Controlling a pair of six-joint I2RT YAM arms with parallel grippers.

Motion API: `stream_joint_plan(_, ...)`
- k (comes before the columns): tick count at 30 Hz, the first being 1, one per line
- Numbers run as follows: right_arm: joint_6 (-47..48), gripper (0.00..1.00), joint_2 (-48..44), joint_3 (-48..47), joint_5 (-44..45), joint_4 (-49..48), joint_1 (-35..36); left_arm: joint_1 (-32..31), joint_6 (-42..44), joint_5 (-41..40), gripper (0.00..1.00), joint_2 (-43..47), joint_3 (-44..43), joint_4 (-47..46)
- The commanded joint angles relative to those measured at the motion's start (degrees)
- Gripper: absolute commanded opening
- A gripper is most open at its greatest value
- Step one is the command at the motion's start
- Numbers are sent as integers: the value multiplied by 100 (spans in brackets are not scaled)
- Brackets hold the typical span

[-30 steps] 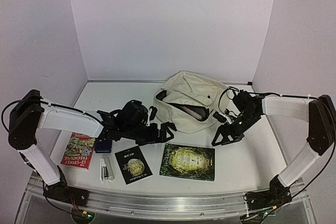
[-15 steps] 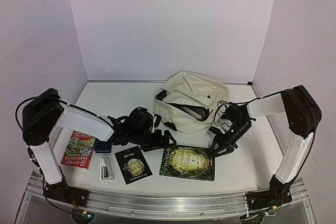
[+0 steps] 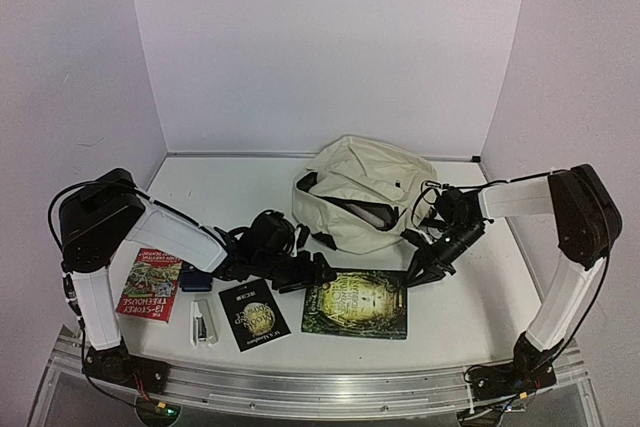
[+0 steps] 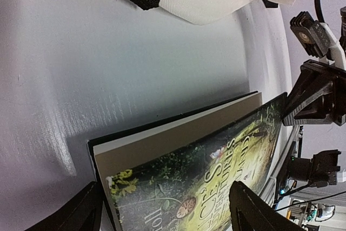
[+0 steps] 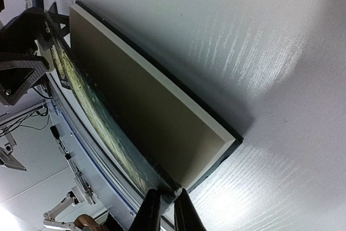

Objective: Pack the student bag
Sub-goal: Pick up the book from the center of the board.

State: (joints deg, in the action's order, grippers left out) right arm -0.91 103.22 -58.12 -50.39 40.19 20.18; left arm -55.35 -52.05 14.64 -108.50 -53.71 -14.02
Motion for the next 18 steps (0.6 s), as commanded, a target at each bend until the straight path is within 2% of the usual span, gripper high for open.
stream_joint_plan(1, 217, 25, -276, -251, -829, -299, 100, -95, -84, 284, 80, -80, -37, -791)
stream_joint_plan(6, -17, 28, -193, -197, -1143, -641, 97, -90, -139, 335, 80, -93, 44, -1040)
stream_joint_plan(10, -170, 13, -178, -190, -1106, -792, 99, -81, -152, 307, 81, -34, 117, -1114)
stream_joint_plan(12, -170, 1, -229, -212, -1108, -781, 98, -70, -156, 275, 84, 102, 258, -1285)
stream_joint_plan(16, -152, 0, -402, -331, -1111, -775, 69, 68, -68, 368, 95, 567, 751, -1684)
stream_joint_plan(18, -227, 0, -511, -421, -1223, -778, 60, 83, 70, 339, 99, 842, 885, -1591)
